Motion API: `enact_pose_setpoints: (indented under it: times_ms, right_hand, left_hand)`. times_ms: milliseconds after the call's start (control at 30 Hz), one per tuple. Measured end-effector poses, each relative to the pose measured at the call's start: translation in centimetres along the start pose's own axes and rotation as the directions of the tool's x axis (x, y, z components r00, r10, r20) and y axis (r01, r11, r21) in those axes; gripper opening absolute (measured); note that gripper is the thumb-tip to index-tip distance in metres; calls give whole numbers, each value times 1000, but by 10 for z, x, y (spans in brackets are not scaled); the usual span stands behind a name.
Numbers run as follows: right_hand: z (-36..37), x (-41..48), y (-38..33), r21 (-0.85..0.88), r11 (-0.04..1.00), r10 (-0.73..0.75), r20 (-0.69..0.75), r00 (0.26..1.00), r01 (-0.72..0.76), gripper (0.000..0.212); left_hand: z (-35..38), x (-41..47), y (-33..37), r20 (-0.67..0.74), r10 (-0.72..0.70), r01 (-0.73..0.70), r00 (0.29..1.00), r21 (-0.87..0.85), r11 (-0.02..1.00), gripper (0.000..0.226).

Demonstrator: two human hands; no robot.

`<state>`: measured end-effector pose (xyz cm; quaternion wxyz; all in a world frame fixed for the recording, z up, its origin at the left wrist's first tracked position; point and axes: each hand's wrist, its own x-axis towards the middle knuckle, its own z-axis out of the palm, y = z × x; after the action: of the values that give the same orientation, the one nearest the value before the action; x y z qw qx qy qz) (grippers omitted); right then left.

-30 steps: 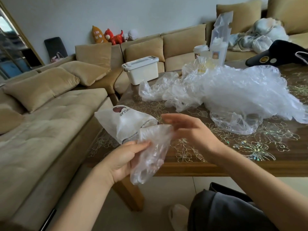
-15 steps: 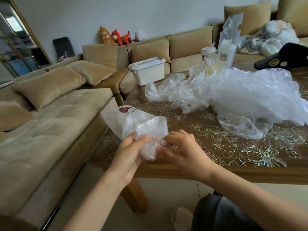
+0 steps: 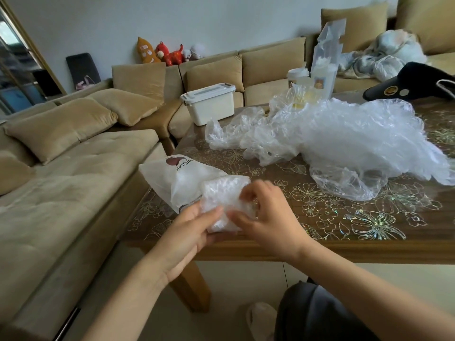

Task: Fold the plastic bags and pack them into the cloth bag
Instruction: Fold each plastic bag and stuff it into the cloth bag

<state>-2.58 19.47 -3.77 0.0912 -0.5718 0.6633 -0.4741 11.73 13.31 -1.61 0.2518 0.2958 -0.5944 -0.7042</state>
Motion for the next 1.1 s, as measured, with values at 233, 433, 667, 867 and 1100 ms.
enact_pose_setpoints:
  times_ms: [233,433,667,867,1100]
  right_hand:
    - [-9,5,2,675,531,266,441,857,-512,27]
    - [-2,8,4,722,407,289,480,829,-560,23]
    - [8,12,2,765,288,357,473,805,-577,35]
    - [21,19,-4,702,233,334,592,734,-672,31]
    - [16,35,-8,714,320,335,530,779,-623,21]
  left_hand:
    - [4,1,0,-24,-40,39,999,-70,997,30]
    - [6,1,-1,-117,-43,46,992,22,999,18]
    - [2,-1,-8,-232,74,-37,970,161,986,21]
    - [0,-3,-16,-365,248,-222,898,111,969,24]
    - [-21,-8,-14,-295,372,-314,880,228,922,28]
